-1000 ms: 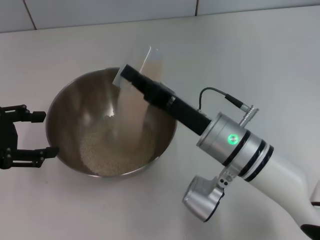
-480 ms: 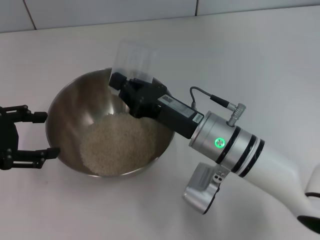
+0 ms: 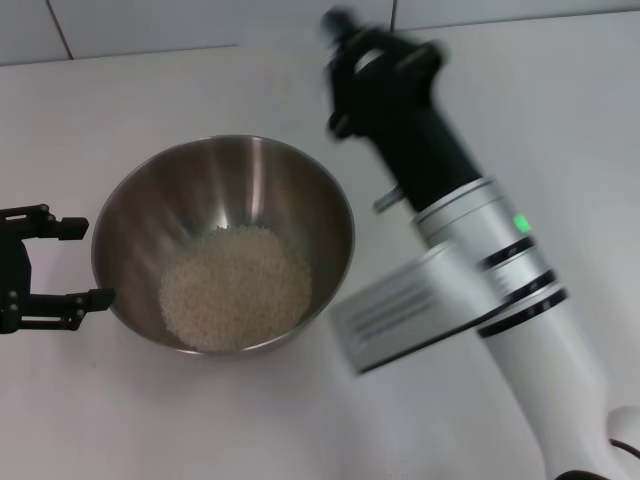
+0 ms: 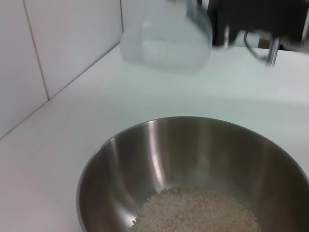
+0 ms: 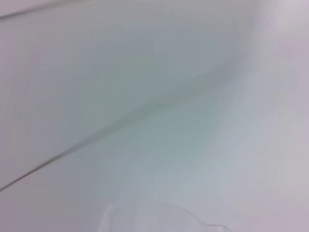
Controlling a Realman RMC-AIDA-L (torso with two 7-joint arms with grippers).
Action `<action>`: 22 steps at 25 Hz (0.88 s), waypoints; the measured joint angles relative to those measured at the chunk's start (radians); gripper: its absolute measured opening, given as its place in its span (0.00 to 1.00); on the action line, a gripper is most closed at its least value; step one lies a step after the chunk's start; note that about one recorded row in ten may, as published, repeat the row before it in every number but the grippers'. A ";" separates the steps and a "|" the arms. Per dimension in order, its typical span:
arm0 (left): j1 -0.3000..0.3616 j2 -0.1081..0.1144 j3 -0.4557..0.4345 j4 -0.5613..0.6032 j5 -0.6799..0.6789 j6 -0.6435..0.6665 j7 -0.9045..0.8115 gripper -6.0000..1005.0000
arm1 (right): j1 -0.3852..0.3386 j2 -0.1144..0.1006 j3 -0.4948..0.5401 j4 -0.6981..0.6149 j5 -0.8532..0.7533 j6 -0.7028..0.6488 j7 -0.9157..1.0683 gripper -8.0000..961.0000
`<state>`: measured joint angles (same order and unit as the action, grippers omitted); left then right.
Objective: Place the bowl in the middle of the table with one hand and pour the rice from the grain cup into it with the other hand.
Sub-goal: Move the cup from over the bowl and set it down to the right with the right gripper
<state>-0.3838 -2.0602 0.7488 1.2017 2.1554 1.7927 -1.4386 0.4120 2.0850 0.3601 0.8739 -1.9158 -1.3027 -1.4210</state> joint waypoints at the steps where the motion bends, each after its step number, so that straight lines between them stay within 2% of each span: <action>1: 0.000 0.000 0.000 0.002 0.001 -0.001 -0.001 0.83 | -0.017 -0.003 0.023 0.010 -0.006 -0.015 0.114 0.06; 4: 0.000 0.000 0.000 0.007 0.002 -0.003 -0.002 0.83 | -0.065 -0.009 0.109 -0.009 -0.018 -0.045 0.523 0.06; 8: 0.004 0.000 0.000 0.009 0.003 -0.006 -0.006 0.83 | -0.114 -0.006 0.225 -0.132 -0.020 -0.055 0.887 0.06; 10: 0.006 0.000 0.000 0.009 0.003 -0.008 -0.006 0.83 | -0.109 -0.006 0.242 -0.219 -0.019 -0.041 1.016 0.06; 13: 0.009 0.000 -0.001 0.009 0.003 -0.011 -0.006 0.83 | -0.062 -0.006 0.233 -0.377 -0.019 0.032 1.209 0.06; 16: 0.009 0.000 -0.001 0.009 0.003 -0.011 -0.006 0.83 | 0.014 -0.004 0.186 -0.513 -0.043 0.140 1.381 0.06; 19: 0.005 0.000 -0.001 0.005 0.003 -0.012 -0.006 0.83 | 0.075 -0.002 0.107 -0.599 -0.076 0.213 1.511 0.06; 22: 0.002 0.000 0.000 0.005 0.003 -0.013 -0.006 0.83 | 0.115 -0.002 0.044 -0.622 -0.082 0.277 1.560 0.07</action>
<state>-0.3816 -2.0600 0.7483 1.2063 2.1582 1.7801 -1.4450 0.5274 2.0829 0.4040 0.2521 -1.9982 -1.0255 0.1393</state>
